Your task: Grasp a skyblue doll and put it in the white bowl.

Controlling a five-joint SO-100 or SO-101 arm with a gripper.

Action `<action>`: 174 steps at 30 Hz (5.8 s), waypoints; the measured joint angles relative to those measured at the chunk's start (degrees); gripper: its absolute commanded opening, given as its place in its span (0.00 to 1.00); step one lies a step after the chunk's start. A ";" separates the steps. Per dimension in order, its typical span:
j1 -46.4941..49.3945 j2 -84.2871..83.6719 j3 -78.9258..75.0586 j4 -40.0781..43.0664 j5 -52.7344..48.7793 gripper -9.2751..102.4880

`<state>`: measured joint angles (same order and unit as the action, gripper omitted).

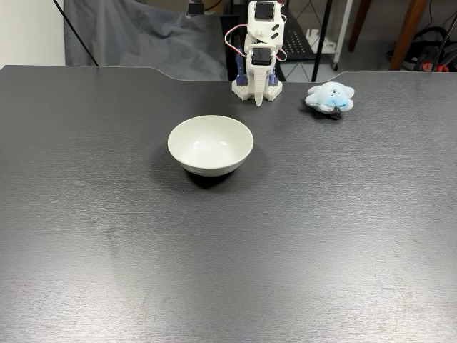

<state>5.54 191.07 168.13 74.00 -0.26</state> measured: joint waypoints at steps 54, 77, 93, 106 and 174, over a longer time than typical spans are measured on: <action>0.00 0.00 0.00 0.00 0.00 0.07; 0.00 0.00 0.00 0.00 0.00 0.07; 0.00 0.00 0.00 0.00 0.00 0.07; 0.00 0.00 0.00 0.00 0.00 0.07; -20.74 -81.91 -110.57 24.70 -0.26 0.08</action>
<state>-15.21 109.16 57.57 98.70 -0.53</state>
